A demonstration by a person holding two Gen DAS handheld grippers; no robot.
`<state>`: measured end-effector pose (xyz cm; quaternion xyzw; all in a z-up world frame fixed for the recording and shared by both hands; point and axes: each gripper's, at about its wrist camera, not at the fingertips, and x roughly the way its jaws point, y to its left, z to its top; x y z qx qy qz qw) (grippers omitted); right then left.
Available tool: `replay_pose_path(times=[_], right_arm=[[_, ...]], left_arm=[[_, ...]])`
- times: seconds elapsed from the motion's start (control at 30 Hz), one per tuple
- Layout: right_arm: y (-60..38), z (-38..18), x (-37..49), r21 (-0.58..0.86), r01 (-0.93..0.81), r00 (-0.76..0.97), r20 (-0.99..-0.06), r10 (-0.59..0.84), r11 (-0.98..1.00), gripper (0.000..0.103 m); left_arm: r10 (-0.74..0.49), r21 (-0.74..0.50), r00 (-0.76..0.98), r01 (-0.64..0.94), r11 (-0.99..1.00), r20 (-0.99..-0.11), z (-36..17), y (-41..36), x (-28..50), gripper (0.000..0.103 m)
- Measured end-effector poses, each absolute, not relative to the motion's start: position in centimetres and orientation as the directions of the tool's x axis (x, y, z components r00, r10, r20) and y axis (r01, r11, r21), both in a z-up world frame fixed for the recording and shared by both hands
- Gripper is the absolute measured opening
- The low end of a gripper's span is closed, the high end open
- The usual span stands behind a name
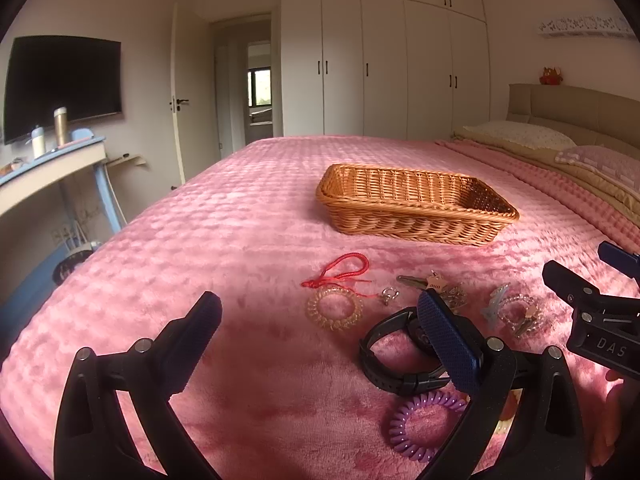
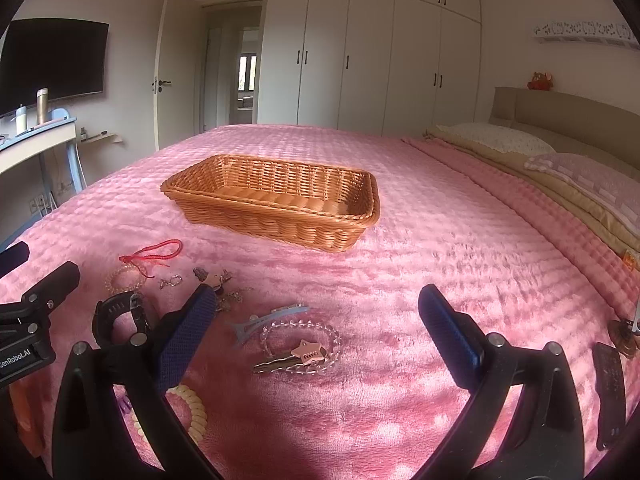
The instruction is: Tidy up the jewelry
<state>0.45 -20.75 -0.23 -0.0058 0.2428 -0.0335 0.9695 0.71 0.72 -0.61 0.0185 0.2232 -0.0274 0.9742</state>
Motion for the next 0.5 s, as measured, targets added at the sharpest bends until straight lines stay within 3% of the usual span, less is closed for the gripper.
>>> replay_pose_path(times=[0.5], right_arm=[[-20.61, -0.25, 0.43, -0.031, 0.062, 0.88, -0.469, -0.069, 0.998, 0.097]], left_arm=[[-0.047, 0.022, 0.898, 0.063, 0.998, -0.437, -0.62, 0.69, 0.73, 0.095]])
